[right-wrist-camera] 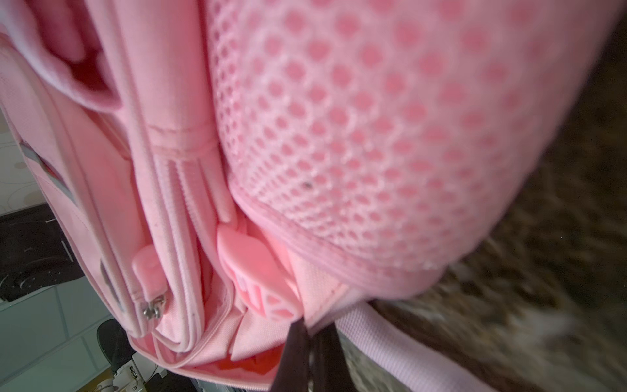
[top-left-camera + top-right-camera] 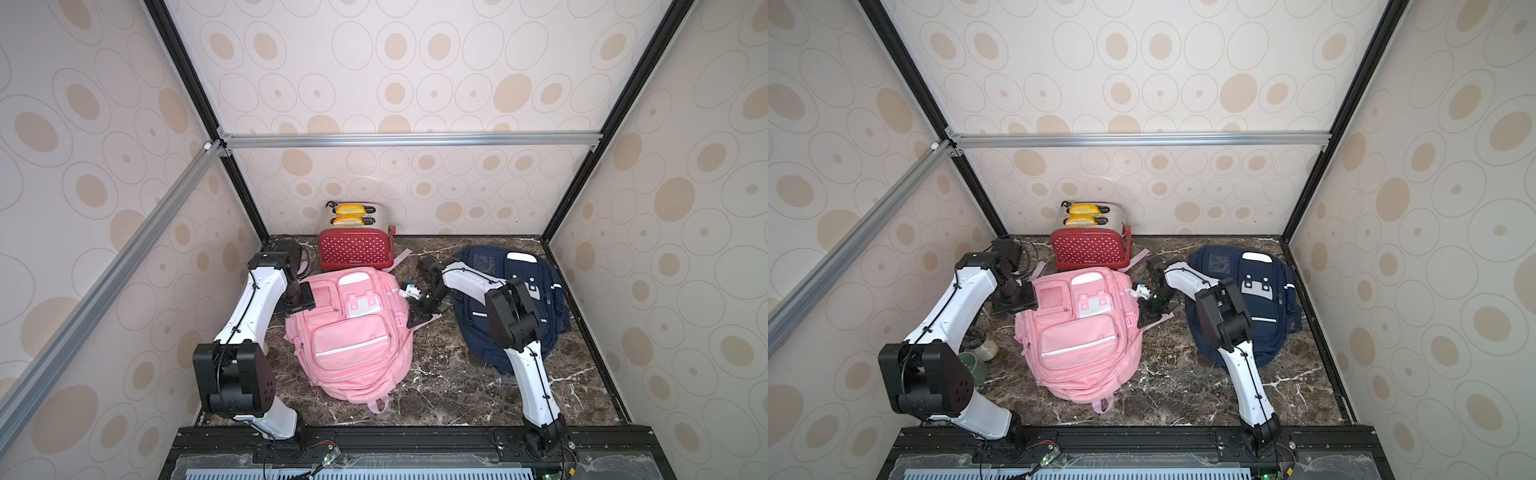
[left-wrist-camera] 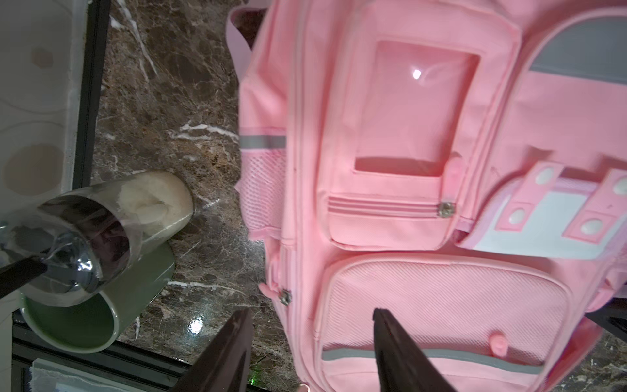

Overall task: Zip up the backpack
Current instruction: Move the backpack to the center of the board.

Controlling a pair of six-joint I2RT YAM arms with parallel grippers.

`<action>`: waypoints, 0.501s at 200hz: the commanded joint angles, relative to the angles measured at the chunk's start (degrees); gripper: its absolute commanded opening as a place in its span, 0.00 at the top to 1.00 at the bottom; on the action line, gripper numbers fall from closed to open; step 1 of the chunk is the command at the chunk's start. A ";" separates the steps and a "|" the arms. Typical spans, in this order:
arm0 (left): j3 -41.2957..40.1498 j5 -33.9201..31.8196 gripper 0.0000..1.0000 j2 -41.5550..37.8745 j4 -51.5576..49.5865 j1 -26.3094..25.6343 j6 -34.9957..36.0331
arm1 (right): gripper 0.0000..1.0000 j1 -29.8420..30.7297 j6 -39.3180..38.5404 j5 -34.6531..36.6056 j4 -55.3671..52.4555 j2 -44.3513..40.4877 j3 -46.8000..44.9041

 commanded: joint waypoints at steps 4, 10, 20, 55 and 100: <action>0.29 1.06 0.41 0.35 0.79 0.46 1.48 | 1.00 -6.13 -5.45 6.40 -2.51 -3.28 -4.25; 0.20 1.49 0.41 0.60 1.06 0.45 1.57 | 1.00 -7.62 -6.27 6.64 -2.63 -3.56 -4.79; -0.15 2.46 0.41 0.90 1.75 0.47 1.57 | 1.00 -9.74 -7.06 7.53 -2.62 -3.87 -5.44; -1.23 5.97 0.41 2.48 4.70 0.46 0.81 | 1.00 -14.55 -9.47 9.47 -2.73 -3.58 -3.99; -5.77 18.81 0.44 3.81 14.50 0.31 -3.84 | 0.80 -14.82 -10.46 10.35 -3.20 -2.40 -0.99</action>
